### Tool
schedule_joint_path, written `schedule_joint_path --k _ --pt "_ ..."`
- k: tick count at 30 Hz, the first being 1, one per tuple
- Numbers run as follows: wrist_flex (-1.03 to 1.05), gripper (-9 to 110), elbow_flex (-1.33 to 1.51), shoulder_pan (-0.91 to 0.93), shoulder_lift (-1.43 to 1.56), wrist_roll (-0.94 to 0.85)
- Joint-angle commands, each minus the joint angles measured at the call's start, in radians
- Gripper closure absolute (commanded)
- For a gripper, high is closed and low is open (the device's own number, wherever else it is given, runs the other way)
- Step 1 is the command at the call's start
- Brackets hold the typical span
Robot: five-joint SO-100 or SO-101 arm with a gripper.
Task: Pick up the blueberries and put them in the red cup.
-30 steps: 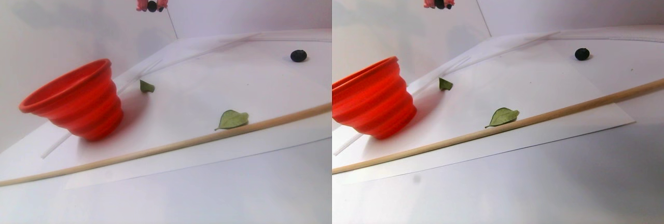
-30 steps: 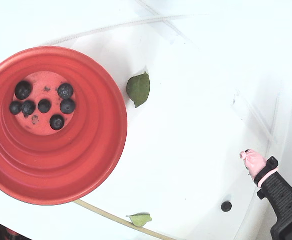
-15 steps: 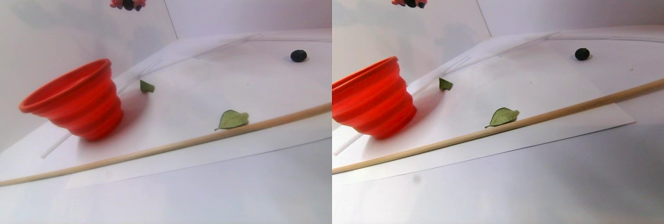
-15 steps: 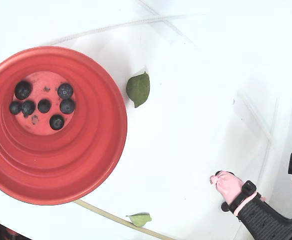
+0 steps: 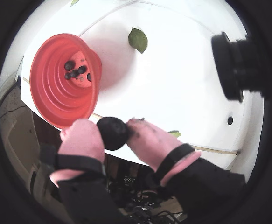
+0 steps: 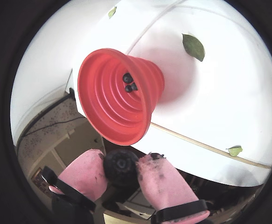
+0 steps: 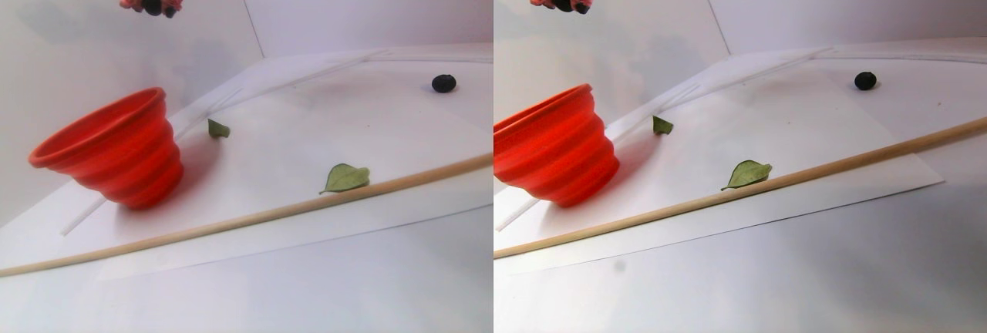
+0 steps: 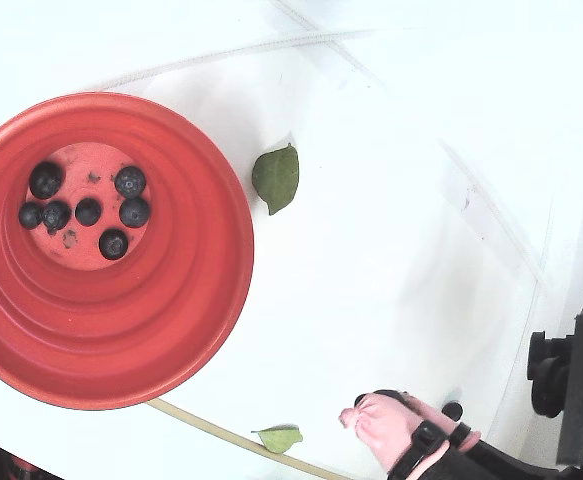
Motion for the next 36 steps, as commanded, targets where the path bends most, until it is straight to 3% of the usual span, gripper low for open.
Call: schedule_joint_path --k 1,17,36 --pt "0.003 90 -0.008 -0.069 0.060 0.017" --pt "-0.020 90 0.058 -0.207 -0.002 0.117" --pt "-0.204 90 0.143 -0.267 -0.179 0.173"
